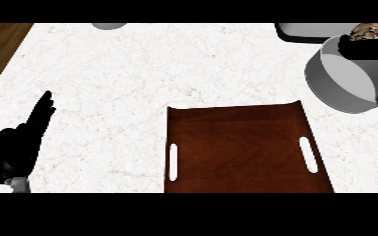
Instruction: Pick the cupcake from the tray and place it in the pot
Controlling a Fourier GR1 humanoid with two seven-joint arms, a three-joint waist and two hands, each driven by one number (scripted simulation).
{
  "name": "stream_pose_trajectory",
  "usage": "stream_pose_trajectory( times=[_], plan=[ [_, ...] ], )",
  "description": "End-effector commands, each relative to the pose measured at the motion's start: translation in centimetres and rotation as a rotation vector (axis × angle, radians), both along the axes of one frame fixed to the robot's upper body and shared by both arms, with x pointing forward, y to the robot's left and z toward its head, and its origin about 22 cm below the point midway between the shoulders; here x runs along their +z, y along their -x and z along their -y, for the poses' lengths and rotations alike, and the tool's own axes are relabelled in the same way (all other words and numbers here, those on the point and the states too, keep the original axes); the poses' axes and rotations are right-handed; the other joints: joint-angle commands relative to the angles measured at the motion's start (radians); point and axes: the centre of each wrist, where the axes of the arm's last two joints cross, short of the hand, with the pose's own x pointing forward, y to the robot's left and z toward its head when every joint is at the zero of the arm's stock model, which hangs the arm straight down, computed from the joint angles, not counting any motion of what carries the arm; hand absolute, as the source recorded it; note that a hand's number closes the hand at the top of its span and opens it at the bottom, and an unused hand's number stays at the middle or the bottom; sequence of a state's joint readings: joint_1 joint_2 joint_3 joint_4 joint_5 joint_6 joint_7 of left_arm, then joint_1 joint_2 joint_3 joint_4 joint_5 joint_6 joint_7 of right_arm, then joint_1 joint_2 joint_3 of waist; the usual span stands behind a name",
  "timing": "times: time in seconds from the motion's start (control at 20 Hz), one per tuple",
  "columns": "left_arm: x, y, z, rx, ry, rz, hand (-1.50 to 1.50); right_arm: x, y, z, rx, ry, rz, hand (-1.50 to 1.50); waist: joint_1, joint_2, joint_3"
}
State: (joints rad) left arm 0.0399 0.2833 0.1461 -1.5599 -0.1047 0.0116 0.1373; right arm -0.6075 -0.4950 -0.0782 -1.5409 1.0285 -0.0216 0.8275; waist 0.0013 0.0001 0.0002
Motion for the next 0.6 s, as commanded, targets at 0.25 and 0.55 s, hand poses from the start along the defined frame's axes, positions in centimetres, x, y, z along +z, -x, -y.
stream_pose_trajectory(
  times=[0.25,0.55],
  plan=[
    [0.6,-1.4,-0.1,-0.020,-0.018,0.009,0.00,-1.7,-3.0,8.5,-0.035,0.010,-0.016,1.50,0.012,0.004,0.000],
    [0.6,-1.1,0.8,-0.029,-0.008,0.026,0.00,-2.7,-4.4,14.1,-0.023,-0.026,-0.022,1.50,0.026,0.009,0.001]
  ],
)
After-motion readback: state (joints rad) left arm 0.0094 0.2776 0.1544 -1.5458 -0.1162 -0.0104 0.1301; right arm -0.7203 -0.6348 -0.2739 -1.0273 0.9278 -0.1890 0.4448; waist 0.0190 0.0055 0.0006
